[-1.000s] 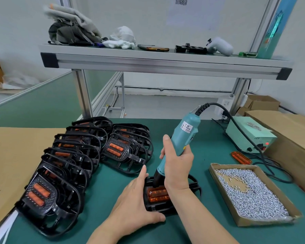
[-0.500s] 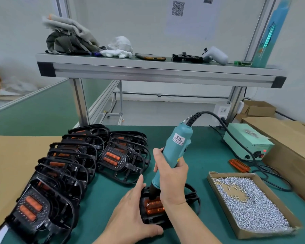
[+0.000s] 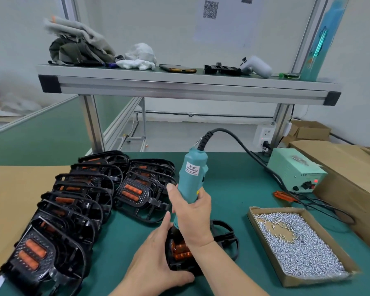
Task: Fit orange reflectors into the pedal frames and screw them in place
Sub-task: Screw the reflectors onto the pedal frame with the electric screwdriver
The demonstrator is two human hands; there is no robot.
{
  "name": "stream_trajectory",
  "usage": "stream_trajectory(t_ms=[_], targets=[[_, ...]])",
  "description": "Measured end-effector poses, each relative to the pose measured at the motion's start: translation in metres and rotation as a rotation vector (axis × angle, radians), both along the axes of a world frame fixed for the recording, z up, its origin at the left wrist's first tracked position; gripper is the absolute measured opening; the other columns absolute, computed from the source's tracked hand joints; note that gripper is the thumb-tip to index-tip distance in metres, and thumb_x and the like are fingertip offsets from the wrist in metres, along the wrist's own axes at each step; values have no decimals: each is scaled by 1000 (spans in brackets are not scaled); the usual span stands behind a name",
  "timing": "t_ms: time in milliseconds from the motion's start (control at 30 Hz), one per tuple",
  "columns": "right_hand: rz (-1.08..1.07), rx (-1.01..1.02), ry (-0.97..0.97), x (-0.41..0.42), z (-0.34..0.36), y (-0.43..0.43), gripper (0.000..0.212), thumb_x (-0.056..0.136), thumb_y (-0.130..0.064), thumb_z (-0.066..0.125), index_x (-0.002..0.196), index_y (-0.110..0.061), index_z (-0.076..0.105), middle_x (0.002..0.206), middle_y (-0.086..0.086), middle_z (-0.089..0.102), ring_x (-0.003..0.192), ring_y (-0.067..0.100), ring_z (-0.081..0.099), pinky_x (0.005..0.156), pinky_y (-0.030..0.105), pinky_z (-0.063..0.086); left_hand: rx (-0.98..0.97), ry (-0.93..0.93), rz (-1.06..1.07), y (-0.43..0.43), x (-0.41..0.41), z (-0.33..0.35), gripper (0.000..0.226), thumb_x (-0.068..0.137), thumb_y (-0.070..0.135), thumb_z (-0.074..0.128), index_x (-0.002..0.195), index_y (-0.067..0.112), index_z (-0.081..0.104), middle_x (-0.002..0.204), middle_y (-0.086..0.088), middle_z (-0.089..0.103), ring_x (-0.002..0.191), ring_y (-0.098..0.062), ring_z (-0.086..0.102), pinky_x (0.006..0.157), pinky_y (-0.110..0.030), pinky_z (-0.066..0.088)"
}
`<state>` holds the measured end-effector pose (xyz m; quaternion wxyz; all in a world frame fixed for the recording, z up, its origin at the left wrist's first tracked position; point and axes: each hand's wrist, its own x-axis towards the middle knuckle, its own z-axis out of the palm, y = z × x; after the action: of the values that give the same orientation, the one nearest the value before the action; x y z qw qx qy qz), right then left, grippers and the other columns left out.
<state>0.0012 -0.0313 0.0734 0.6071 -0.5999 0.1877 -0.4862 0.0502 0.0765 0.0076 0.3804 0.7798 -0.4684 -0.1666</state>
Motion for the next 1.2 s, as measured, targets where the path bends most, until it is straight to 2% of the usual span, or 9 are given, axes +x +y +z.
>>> stream_trajectory(t_ms=[100, 300, 433, 533, 633, 800, 1033, 1133, 1200], targets=[[4, 25, -29, -6, 1, -2, 45, 75, -39, 79, 78, -2, 54, 61, 2, 51, 57, 17, 46, 57, 28, 46, 18, 0, 18, 0, 0, -2, 142, 42, 65, 82, 147, 60, -12, 134, 34, 42, 122, 5, 49, 96, -24, 49], [50, 19, -98, -20, 20, -11, 30, 80, -35, 76, 75, -10, 59, 57, 3, 51, 53, 14, 48, 59, 21, 47, 34, -6, 58, 0, 0, -9, 144, 37, 72, 80, 141, 66, -19, 134, 49, 26, 123, 15, 41, 96, -17, 44], [-64, 162, -139, -30, 39, -39, 25, 83, -31, 78, 83, -17, 58, 57, 0, 51, 49, 10, 46, 52, 18, 44, 33, -34, 51, 0, 1, -10, 144, 37, 75, 78, 142, 64, -20, 135, 52, 21, 126, 17, 37, 99, -19, 41], [-148, 312, -128, -42, 37, -67, 24, 91, -31, 73, 97, -16, 55, 60, -4, 54, 49, 8, 48, 48, 20, 44, 38, -44, 47, -1, 0, -11, 145, 36, 80, 77, 142, 63, -22, 137, 52, 20, 128, 14, 38, 102, -23, 42], [-215, 423, -45, -55, 27, -94, 27, 96, -32, 65, 109, -13, 50, 69, 2, 57, 50, 8, 52, 48, 22, 45, 27, -54, 47, 0, 0, -11, 143, 38, 83, 74, 142, 62, -21, 145, 45, 21, 131, 11, 37, 105, -25, 41], [-289, 508, 147, -80, 3, -130, 39, 99, -24, 62, 127, -4, 43, 92, 11, 60, 67, 19, 58, 59, 32, 48, 3, -82, 49, 1, -2, -11, 138, 43, 85, 70, 144, 59, -19, 153, 36, 19, 138, 8, 31, 110, -28, 38], [-369, 529, 363, -108, -26, -156, 42, 97, -20, 66, 125, 1, 44, 103, 19, 60, 71, 26, 64, 60, 37, 53, -6, -97, 42, 1, -2, -12, 136, 44, 85, 70, 143, 61, -20, 154, 35, 18, 137, 7, 31, 110, -30, 39], [-393, 466, 504, -110, -28, -159, 50, 94, -23, 69, 127, 2, 41, 112, 24, 62, 86, 34, 65, 78, 48, 57, -16, -98, 44, 1, -2, -13, 136, 44, 85, 70, 143, 61, -20, 153, 35, 19, 137, 8, 30, 110, -29, 39], [-458, 330, 617, -110, -27, -158, 56, 92, -25, 72, 129, 2, 38, 118, 24, 58, 89, 32, 61, 75, 41, 52, -35, -84, 47, 2, -1, -14, 134, 45, 82, 72, 143, 63, -17, 151, 37, 20, 136, 11, 28, 110, -28, 38]])
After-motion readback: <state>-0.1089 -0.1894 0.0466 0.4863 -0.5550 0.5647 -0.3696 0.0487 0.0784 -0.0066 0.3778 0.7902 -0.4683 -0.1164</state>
